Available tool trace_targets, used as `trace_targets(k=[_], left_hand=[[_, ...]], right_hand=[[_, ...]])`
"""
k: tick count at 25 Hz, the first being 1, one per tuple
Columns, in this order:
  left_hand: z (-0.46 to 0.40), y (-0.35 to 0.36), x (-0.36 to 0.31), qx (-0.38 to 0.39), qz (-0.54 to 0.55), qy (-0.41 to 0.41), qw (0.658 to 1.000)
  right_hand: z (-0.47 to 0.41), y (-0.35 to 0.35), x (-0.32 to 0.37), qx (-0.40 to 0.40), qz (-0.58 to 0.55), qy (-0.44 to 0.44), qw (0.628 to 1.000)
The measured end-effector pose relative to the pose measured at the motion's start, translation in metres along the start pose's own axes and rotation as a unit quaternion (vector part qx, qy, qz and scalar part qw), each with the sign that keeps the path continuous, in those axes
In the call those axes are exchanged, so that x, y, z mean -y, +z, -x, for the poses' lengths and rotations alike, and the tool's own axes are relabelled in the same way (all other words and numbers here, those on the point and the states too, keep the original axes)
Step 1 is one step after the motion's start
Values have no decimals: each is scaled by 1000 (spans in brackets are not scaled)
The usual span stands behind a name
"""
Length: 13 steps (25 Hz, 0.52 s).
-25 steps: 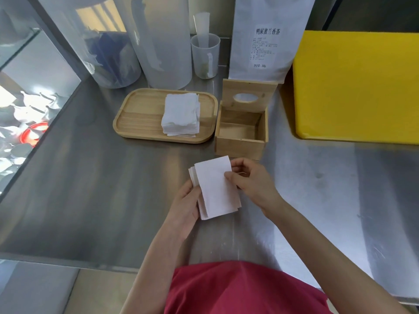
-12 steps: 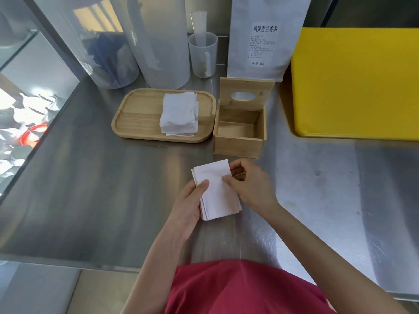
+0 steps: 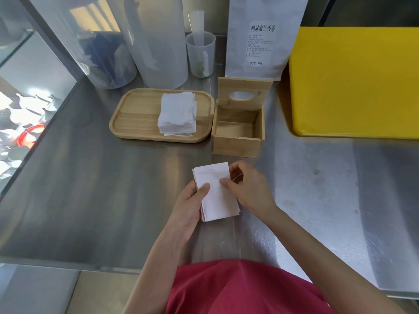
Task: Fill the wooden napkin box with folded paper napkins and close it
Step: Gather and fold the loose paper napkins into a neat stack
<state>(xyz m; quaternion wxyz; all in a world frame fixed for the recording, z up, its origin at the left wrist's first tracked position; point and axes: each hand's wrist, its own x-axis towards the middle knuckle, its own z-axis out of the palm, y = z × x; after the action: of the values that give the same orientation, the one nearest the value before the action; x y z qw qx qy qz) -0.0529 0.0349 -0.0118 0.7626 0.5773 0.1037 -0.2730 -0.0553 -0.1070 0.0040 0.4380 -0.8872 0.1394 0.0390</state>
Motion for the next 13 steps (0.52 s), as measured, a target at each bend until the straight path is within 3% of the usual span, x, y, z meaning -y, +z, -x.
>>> trace_targets(k=[3, 8, 13], left_hand=[[0, 0, 0, 3, 5, 1, 1000], [0, 2, -4, 12, 28, 11, 999], [-3, 6, -7, -5, 65, 25, 998]], right_hand=[[0, 1, -3, 7, -15, 18, 1000], [5, 1, -3, 80, -149, 69, 983], [11, 1, -6, 112, -155, 61, 980]])
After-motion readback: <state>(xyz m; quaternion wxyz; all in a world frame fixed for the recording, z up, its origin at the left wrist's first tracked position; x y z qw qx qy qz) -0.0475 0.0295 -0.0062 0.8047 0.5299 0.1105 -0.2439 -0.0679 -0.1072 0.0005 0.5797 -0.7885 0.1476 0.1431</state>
